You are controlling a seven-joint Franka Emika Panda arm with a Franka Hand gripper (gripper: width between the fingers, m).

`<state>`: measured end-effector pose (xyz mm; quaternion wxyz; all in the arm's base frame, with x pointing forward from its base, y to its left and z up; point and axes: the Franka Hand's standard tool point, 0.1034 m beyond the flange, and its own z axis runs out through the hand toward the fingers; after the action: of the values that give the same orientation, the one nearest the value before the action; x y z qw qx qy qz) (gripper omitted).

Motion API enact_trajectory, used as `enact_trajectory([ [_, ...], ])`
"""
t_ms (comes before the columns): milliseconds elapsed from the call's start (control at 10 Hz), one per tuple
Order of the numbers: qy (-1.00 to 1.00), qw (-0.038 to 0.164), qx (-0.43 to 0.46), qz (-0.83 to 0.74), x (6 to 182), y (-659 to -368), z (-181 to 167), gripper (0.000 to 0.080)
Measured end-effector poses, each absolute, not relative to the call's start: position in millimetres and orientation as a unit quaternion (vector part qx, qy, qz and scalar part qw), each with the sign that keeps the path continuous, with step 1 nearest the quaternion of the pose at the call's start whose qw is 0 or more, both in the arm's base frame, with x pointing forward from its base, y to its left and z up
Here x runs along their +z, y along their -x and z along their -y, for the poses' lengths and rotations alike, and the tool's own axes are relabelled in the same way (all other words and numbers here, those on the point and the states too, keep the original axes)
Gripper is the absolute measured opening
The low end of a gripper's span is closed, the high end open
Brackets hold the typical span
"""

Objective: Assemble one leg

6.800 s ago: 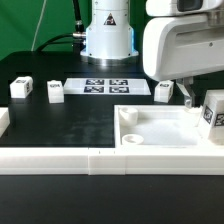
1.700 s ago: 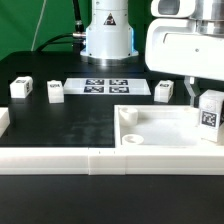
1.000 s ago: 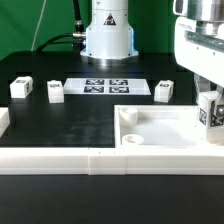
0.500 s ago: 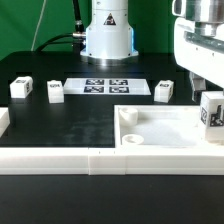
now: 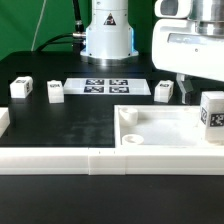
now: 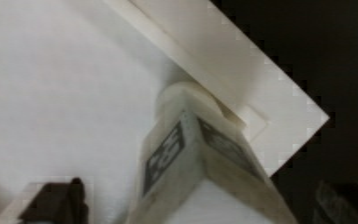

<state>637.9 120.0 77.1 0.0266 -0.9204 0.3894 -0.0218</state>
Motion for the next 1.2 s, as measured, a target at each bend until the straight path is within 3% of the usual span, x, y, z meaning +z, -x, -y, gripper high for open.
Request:
enact_trajectory([
  [600,0.998,0.011,-0.028,-0.061,75.5,-636.6,-121.8,0.0649],
  [900,0.999,0.005,-0.032,-0.007,75.6,-638.0,-119.5,0.064],
  [1000,0.999,0.005,-0.032,-0.008,75.6,-638.0,-119.3,0.0443],
  [1100,0.999,0.006,-0.032,-0.011,75.5,-637.9,-119.3,0.0443],
  [1200,0.999,0.006,-0.032,-0.024,75.4,-637.9,-119.3,0.0284],
])
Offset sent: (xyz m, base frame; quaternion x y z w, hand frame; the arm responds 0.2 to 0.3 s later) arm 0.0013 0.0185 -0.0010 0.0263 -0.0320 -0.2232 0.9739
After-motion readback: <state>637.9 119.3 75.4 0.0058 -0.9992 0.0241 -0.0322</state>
